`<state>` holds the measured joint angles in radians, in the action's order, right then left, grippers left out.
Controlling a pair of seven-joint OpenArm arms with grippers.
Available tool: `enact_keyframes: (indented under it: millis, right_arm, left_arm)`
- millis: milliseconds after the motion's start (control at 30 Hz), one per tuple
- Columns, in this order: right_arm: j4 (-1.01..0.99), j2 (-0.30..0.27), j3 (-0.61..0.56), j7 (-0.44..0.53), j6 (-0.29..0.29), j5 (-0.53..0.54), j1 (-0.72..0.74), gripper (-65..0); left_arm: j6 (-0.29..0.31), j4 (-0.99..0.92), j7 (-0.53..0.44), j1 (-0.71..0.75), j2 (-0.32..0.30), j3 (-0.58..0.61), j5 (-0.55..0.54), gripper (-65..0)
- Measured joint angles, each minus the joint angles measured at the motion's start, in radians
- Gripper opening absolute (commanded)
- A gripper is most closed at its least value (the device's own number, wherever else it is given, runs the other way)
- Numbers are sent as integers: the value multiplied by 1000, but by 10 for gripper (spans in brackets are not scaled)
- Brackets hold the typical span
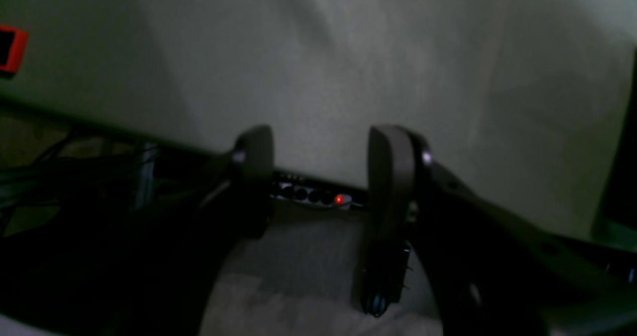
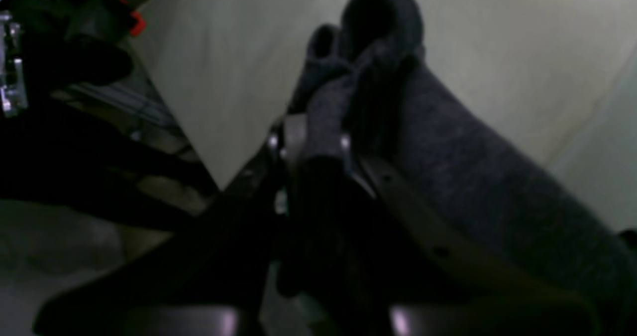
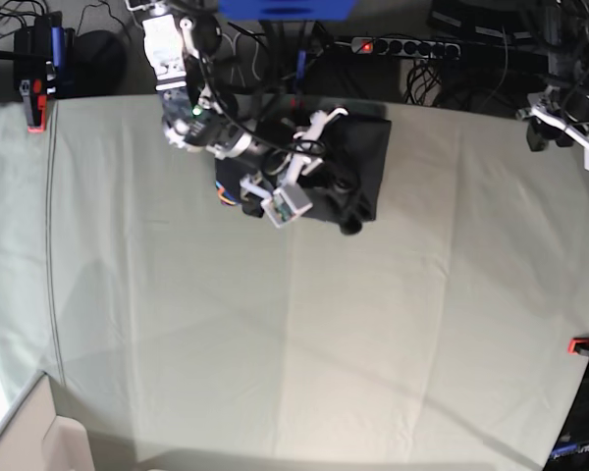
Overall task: Layout the t-shirt on the table in an organized manner, then fold the t-shirt properly
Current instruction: 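Lay the folded end onto the stack and release the right gripper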
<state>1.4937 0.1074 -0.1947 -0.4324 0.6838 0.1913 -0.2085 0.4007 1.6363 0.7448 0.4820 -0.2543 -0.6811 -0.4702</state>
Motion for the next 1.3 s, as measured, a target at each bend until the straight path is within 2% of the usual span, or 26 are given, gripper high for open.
enact_keyframes:
  millis: [67,267,333,400,500,667,767,867,1033,1300]
  right_arm:
    - [-4,0,-3,-7,0,-1,6,-560]
    - [17,0,-3,-11,0,0,13,-292]
    - [70,0,-3,-14,0,-2,-3,-230]
    - [129,0,-3,0,0,7,-20,-202]
    - [193,-7,5,-6,2,7,-47,-198]
    - [239,-66,86,-9,6,8,-71,-198]
    - [238,-66,110,-8,7,8,-113,-199]
    - [234,-65,106,-11,8,4,-151,-199]
    - [195,-63,14,5,4,7,-165,-199]
    - [-51,-60,-123,16,4,11,-17,-199]
  left_arm:
    - [0,0,1,0,0,0,2,-353]
    - [0,0,3,-1,0,0,1,-353]
    - [0,0,3,-1,0,0,2,-353]
    - [0,0,3,-3,0,0,1,-353]
    - [0,0,4,-3,0,0,1,-353]
    - [0,0,8,-22,0,0,1,-353]
    - [0,2,5,-26,6,3,-11,-353]
    - [0,1,8,-25,39,2,-4,-353]
    - [0,45,10,-25,41,4,-5,-352]
    - [4,153,12,13,55,1,-5,-352]
